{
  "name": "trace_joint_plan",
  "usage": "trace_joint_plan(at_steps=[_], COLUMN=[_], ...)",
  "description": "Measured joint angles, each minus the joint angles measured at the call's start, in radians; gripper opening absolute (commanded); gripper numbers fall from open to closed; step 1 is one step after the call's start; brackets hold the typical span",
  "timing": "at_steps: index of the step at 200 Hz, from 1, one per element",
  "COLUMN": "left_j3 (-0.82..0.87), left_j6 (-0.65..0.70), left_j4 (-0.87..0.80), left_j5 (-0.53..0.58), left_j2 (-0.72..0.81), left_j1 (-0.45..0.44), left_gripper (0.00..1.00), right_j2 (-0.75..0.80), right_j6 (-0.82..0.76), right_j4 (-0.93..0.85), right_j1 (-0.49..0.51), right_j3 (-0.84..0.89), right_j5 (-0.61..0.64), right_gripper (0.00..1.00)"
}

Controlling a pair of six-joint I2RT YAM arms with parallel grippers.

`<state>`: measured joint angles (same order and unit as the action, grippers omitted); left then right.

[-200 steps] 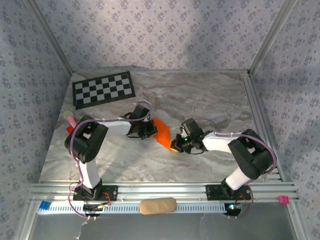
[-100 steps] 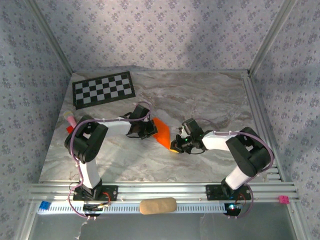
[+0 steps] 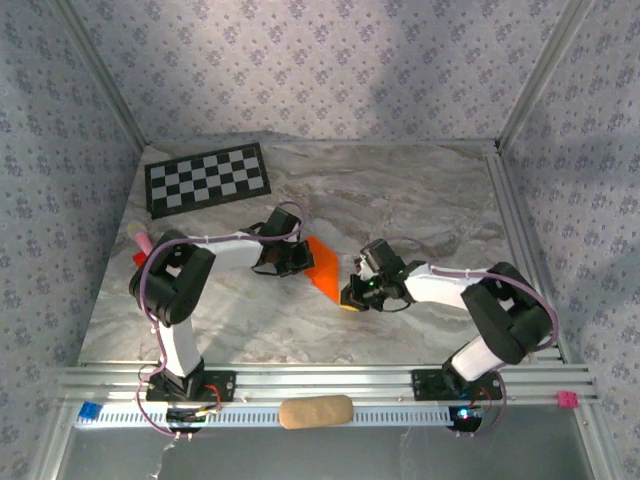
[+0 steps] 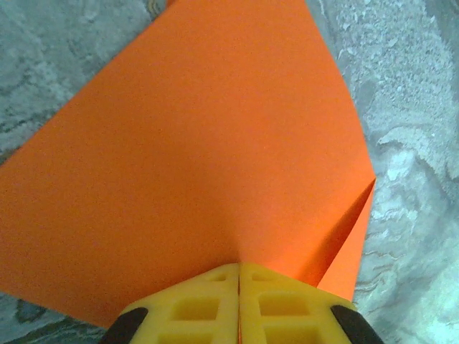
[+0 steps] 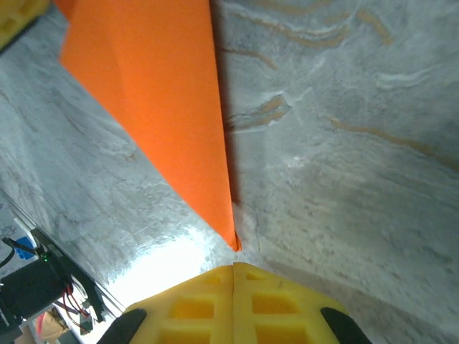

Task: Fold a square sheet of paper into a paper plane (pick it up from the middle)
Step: Rotate the paper at the center of the table.

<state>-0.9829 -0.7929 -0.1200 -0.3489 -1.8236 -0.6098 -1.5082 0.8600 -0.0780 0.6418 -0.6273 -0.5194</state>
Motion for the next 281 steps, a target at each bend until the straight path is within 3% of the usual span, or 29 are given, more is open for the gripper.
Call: trace_joint_plan(at_steps=[53, 73, 118, 189, 281], left_j3=[-0.006, -0.005, 0.008, 0.044, 0.11], left_j6=[0.143, 0.185, 0.232, 0.055, -0.077], left_j4=[-0.053, -0.068, -0.095, -0.055, 0.042], left_j5=[-0.058, -0.09, -0.12, 0.007, -0.011], left_j2=[0.0, 0.0, 0.056, 0.182, 0.12], left_j1=[-0.009, -0.015, -0.02, 0.02, 0.04], left_gripper=[0.08, 0.07, 0.11, 0.13, 0.12], right_j2=[0.082, 0.08, 0.035, 0.017, -0.014], right_j6=[-0.05, -0.062, -0.085, -0.095, -0.094], right_j4=[-0.024, -0.021, -0.019, -0.019, 0.0], right_j1=[-0.149, -0.164, -0.166, -0.137, -0.124], right_j3=[0.0, 0.0, -0.022, -0.048, -0.051], right_j5=[-0.003, -0.022, -0.046, -0.04, -0.034], right_gripper=[0.2, 0.27, 0.28, 0.28, 0.26])
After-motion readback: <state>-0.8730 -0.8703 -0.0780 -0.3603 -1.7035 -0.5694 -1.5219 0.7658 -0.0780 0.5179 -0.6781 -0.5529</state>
